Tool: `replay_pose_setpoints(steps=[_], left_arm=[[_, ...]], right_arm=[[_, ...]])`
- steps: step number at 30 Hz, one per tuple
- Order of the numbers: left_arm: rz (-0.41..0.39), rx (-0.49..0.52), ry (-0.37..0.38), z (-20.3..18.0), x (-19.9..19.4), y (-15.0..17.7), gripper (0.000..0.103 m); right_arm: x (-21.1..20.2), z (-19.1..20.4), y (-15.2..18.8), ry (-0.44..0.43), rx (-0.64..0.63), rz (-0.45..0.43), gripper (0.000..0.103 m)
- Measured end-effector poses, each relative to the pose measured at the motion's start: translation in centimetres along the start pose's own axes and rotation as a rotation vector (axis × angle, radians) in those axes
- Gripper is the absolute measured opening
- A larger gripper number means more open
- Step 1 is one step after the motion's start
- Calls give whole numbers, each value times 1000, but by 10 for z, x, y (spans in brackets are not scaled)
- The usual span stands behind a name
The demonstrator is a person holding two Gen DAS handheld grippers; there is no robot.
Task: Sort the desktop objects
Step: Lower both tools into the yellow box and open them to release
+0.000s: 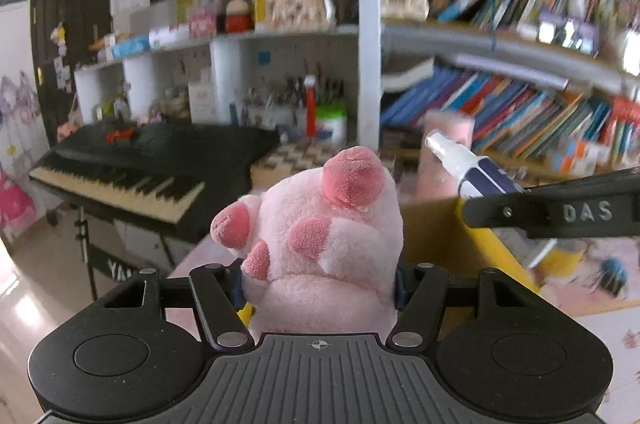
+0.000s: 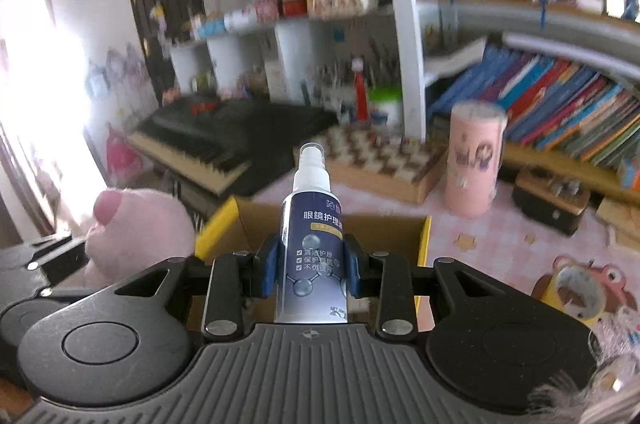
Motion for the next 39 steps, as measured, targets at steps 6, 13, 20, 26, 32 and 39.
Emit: replay_pose_setpoints(steps=[6,13,20,26,32,39], left_arm=[[109,-15,-13,-2,37,12,63],[201,33,-18,-12,58,27,63],[216,72,-48,-15,63,26,64],[209,86,-60,-17,64,27,65],[197,57,-68,-14,62,26,69],[96,18,-76,-4,31,20,73]], right_arm=[[46,-1,18,-1,-152,164,30],[75,5,31,11,-330,312,30],[96,12,41,22,-451,403,31],[102,12,44,18,-454,418,31],[95,12,44,39,-442,364,34],[63,16,36,76,-377,204,54]])
Point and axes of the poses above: each gripper's, at about its wrist camera, not at the fingertips, and x roughly the way its jaws point, z to its left, y to its underside, the point moved 4 cm from there along x, roughly the way its jaws point, and after that the axes turned 10 degrees about z, right-handed, at the moved point
